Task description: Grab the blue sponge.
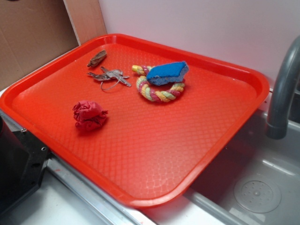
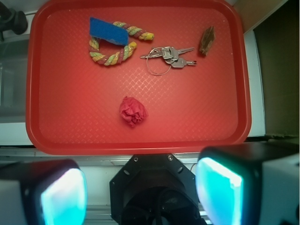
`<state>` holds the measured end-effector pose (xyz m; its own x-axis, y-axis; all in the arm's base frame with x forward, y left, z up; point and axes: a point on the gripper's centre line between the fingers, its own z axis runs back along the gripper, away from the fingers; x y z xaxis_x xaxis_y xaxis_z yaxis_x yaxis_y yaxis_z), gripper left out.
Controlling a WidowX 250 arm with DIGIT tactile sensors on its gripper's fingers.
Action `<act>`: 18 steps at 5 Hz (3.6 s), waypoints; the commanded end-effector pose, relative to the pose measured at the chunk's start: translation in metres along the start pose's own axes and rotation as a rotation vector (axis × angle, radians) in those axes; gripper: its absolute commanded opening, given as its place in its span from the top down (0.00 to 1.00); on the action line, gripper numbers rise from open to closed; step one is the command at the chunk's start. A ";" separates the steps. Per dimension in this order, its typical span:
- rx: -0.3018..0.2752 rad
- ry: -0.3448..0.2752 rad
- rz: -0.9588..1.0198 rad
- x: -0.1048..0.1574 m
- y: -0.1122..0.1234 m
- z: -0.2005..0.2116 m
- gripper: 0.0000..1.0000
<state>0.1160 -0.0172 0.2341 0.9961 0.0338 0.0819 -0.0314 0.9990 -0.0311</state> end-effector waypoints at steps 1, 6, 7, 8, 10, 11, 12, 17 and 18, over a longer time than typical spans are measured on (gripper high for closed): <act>0.000 0.000 0.000 0.000 0.000 0.000 0.00; 0.138 -0.290 -0.677 0.120 -0.009 -0.096 0.00; 0.161 -0.295 -0.752 0.133 -0.018 -0.115 0.00; 0.127 -0.305 -0.858 0.129 -0.029 -0.127 0.00; 0.141 -0.241 -0.895 0.151 -0.038 -0.154 0.00; 0.171 -0.215 -0.898 0.166 -0.040 -0.165 0.00; 0.171 -0.185 -0.950 0.178 -0.044 -0.177 0.00; 0.220 0.064 -1.234 0.192 -0.054 -0.205 0.75; 0.219 0.039 -1.223 0.196 -0.053 -0.203 0.83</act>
<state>0.3237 -0.0567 0.0325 0.3899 -0.9119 -0.1280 0.9150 0.3680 0.1653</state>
